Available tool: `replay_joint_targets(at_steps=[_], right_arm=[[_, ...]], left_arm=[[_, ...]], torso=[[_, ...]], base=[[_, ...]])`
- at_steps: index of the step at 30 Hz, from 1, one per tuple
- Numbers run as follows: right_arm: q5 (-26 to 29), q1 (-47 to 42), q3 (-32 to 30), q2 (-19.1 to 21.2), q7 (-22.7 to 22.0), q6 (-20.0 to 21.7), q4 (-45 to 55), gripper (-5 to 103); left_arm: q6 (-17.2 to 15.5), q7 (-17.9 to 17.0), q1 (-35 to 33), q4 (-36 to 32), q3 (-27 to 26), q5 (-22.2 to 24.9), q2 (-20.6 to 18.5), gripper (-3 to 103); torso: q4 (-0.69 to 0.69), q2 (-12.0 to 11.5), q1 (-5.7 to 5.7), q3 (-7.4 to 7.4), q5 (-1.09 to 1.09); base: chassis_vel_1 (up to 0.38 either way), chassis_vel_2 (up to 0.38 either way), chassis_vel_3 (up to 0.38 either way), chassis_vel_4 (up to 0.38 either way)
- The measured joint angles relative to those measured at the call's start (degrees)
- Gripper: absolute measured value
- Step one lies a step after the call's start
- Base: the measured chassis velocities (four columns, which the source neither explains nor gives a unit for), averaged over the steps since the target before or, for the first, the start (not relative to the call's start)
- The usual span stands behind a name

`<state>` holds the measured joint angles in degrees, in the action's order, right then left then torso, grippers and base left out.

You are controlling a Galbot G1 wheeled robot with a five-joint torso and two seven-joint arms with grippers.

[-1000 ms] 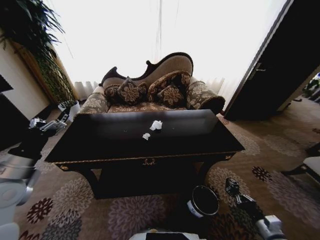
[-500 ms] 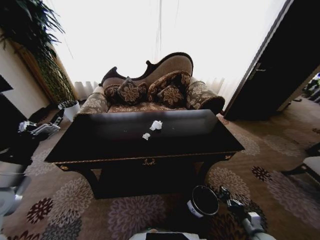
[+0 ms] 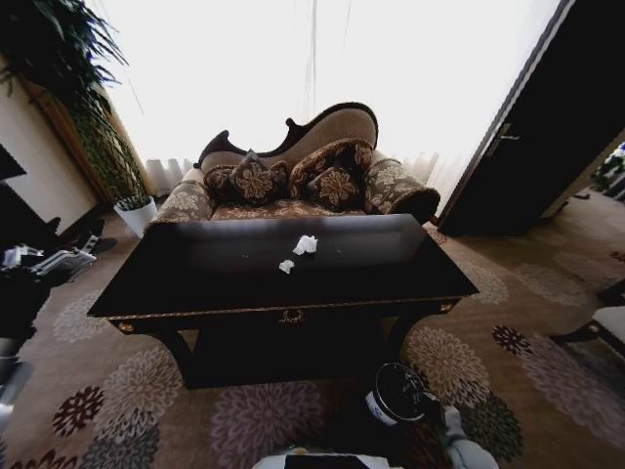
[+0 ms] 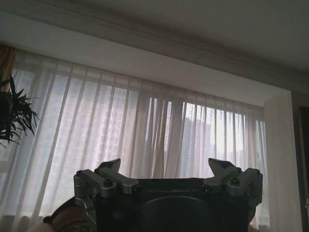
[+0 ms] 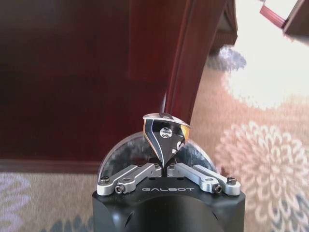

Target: Move to the front of the table and place the trash on the table into the trash bin.

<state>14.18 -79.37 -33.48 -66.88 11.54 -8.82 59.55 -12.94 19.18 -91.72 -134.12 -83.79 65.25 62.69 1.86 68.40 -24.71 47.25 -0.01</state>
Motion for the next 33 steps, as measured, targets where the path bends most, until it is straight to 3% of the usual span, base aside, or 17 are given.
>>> replay_joint_targets(at_steps=[4, 15, 33], right_arm=[[-0.32, 3.97, 1.05, -1.87, 0.28, 0.14, -6.15, 0], [-2.72, 10.91, 3.56, -2.07, 0.15, 0.93, -14.75, 0], [-2.22, 13.44, 3.30, -3.28, 0.02, 2.93, -17.63, -1]], left_arm=[[0.03, 0.00, -0.73, -0.18, -1.31, 0.44, -0.49, 100], [0.70, 0.20, -2.84, -0.20, -4.25, 0.68, -0.60, 100], [0.73, 0.41, -3.02, -0.38, -3.93, -0.22, 0.30, 100]], torso=[[0.00, 0.00, 0.00, 0.00, 0.02], [-0.01, 0.00, 0.00, 0.00, 0.00], [-0.01, 0.01, 0.00, 0.00, 0.01]], base=[[0.000, 0.000, 0.000, 0.000], [0.000, 0.000, 0.000, 0.000], [0.000, 0.000, 0.000, 0.000]])
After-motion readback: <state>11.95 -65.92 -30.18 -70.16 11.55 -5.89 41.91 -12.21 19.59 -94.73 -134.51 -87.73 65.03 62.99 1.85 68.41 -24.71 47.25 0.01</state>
